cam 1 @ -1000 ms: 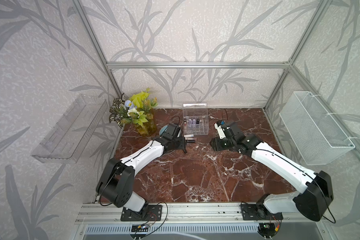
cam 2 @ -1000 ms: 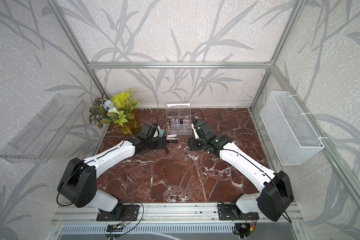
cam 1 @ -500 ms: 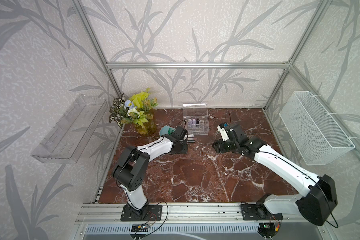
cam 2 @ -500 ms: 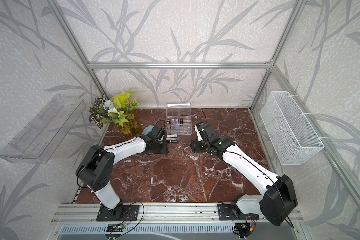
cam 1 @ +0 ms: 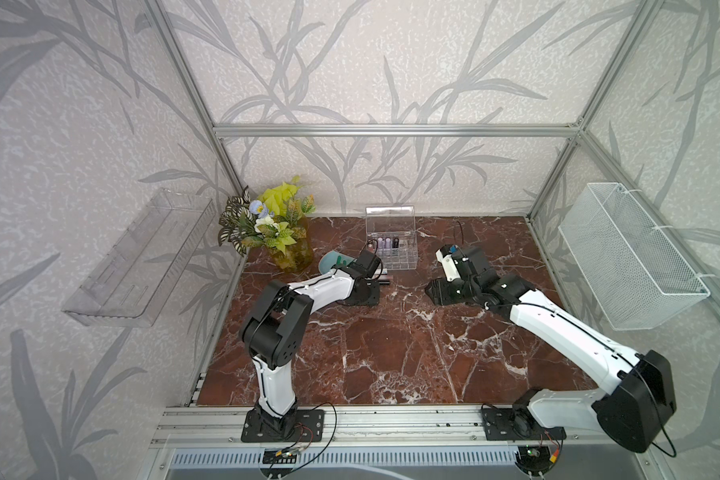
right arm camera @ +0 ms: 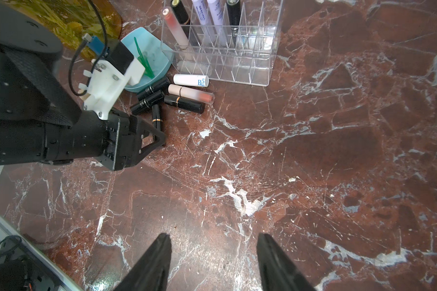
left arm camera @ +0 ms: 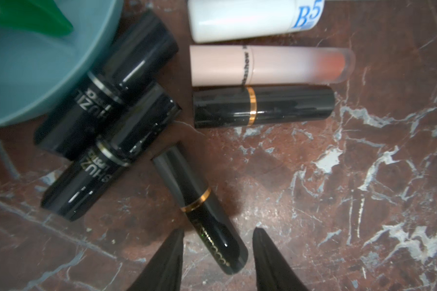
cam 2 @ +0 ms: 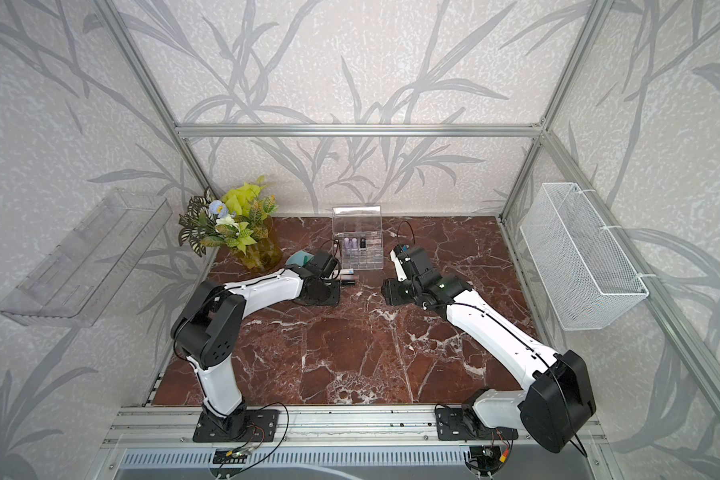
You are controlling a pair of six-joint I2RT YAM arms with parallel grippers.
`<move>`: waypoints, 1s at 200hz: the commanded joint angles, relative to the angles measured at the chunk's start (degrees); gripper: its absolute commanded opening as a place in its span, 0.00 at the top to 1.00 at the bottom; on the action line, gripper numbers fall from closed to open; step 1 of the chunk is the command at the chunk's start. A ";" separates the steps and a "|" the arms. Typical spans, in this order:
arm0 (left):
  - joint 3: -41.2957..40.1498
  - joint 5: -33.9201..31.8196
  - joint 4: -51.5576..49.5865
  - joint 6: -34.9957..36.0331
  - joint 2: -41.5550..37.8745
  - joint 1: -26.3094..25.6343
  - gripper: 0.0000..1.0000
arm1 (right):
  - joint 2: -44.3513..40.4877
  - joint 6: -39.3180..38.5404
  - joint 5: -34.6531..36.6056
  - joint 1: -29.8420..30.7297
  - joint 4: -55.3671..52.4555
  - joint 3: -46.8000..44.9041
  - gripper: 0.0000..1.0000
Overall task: Arrange the lipsticks in the organizer
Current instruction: Pick up the lipstick at the center of the board.
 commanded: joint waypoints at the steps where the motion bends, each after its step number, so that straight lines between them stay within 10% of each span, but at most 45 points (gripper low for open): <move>1: 0.66 -1.24 -1.68 -0.19 1.19 -0.38 0.53 | -1.99 0.49 -0.53 -0.54 0.71 -1.21 0.41; 200: -2.21 -4.72 -2.55 -0.62 0.99 -1.19 0.81 | -3.88 0.96 -3.05 -1.77 2.22 -4.67 0.41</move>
